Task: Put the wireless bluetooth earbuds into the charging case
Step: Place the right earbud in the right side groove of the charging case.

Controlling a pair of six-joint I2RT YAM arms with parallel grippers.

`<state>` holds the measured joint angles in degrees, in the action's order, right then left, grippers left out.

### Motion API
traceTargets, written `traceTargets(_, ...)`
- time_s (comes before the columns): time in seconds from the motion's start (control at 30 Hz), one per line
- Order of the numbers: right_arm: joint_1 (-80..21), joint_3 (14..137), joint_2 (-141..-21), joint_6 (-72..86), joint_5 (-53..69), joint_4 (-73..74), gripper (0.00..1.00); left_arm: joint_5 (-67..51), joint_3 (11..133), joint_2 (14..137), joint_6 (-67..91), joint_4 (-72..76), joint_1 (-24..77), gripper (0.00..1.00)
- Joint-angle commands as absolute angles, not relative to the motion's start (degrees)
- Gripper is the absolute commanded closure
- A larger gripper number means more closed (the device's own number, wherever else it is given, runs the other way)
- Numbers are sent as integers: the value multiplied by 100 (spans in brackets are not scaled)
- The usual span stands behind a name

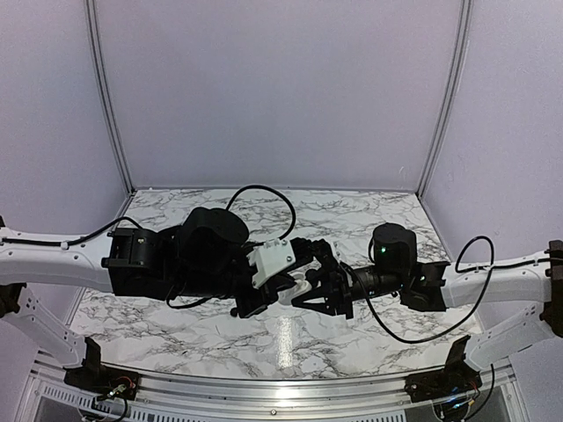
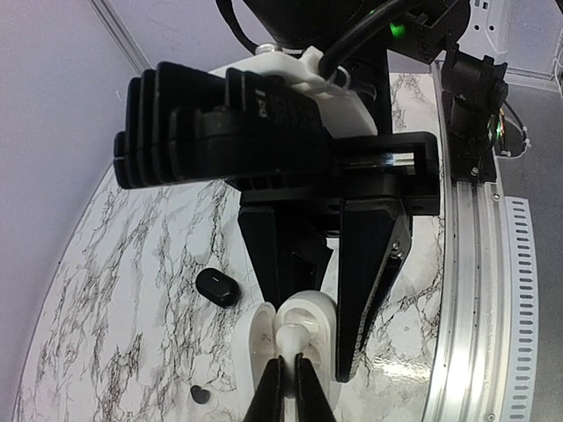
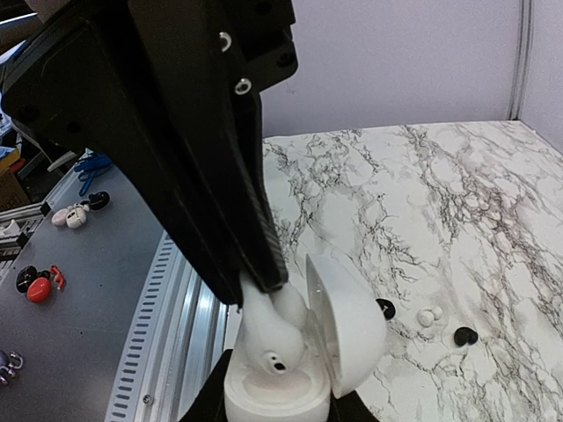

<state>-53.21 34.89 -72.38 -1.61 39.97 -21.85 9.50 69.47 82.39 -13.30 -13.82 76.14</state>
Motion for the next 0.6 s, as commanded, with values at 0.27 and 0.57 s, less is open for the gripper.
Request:
traceTargets(0.27, -5404, 3820, -7262, -198, 4052, -2398, 100, 825, 7020, 8353, -1381, -1129, 7642, 100)
traceTargets(0.57, -5414, 3841, -7253, -190, 4078, -2471, 100, 636, 6949, 8433, -1331, -1072, 7644, 100)
